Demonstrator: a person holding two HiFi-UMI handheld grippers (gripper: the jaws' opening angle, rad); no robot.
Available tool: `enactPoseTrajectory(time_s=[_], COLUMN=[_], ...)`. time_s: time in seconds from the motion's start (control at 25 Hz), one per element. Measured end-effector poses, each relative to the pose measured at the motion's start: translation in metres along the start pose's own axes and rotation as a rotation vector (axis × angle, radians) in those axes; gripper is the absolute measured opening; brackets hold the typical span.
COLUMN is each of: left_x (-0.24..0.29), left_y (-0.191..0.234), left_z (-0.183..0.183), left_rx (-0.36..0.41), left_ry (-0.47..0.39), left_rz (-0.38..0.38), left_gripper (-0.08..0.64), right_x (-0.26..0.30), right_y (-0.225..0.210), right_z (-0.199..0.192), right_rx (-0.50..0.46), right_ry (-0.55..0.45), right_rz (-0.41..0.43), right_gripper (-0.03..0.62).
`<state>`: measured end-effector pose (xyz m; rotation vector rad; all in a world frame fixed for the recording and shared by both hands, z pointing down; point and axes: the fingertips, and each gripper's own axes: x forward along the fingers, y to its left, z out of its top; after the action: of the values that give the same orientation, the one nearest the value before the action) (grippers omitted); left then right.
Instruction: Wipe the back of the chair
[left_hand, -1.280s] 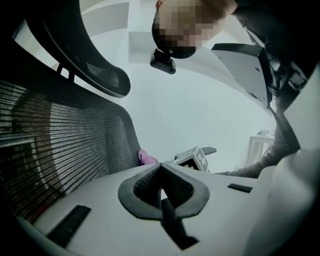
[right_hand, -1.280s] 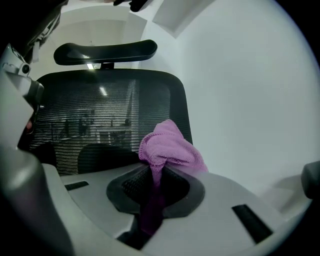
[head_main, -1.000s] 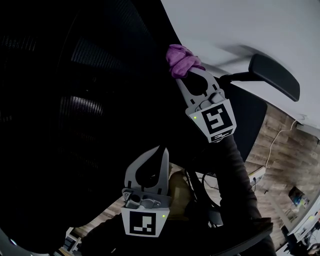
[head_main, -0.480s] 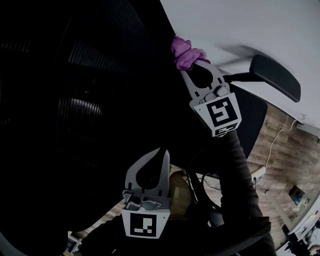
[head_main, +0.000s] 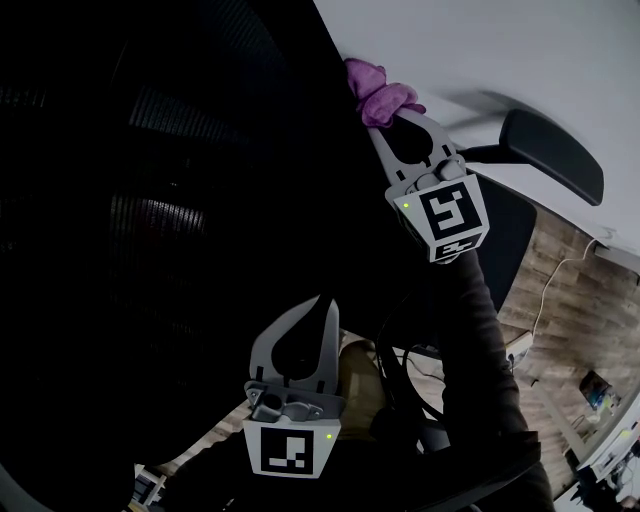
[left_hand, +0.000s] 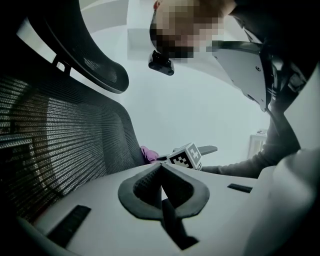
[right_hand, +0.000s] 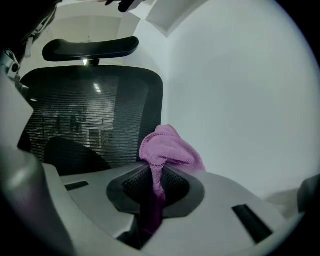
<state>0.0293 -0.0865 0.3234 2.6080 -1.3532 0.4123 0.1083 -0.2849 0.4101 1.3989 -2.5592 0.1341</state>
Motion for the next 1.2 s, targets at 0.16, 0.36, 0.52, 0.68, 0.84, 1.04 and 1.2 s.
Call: enactPoseTrajectory(time_s=[0.16, 0.36, 0.52, 0.68, 0.84, 1.04, 1.2], left_x=[0.0, 0.0, 0.001, -0.002, -0.007, -0.012, -0.019], left_y=[0.0, 0.0, -0.001, -0.001, -0.002, -0.006, -0.011], left_z=[0.001, -0.001, -0.001, -0.001, -0.002, -0.001, -0.001], left_rx=[0.002, 0.005, 0.006, 0.004, 0.008, 0.003, 0.002], left_ry=[0.002, 0.008, 0.005, 0.001, 0.005, 0.001, 0.0], left_rz=[0.002, -0.004, -0.007, -0.006, -0.01, -0.005, -0.005], left_gripper=[0.009, 0.009, 0.009, 0.009, 0.009, 0.009, 0.009], right_x=[0.002, 0.002, 0.0, -0.001, -0.005, -0.01, -0.015], right_y=[-0.006, -0.012, -0.013, -0.01, -0.005, 0.004, 0.016], right_z=[-0.002, -0.012, -0.022, -0.024, -0.024, -0.027, -0.028], right_rx=[0.007, 0.012, 0.016, 0.023, 0.029, 0.024, 0.026], right_ry=[0.0, 0.017, 0.036, 0.04, 0.038, 0.047, 0.051], right_rz=[-0.013, -0.033, -0.043, -0.05, -0.056, -0.048, -0.033], right_gripper=[0.044, 0.044, 0.044, 0.044, 0.044, 0.044, 0.044])
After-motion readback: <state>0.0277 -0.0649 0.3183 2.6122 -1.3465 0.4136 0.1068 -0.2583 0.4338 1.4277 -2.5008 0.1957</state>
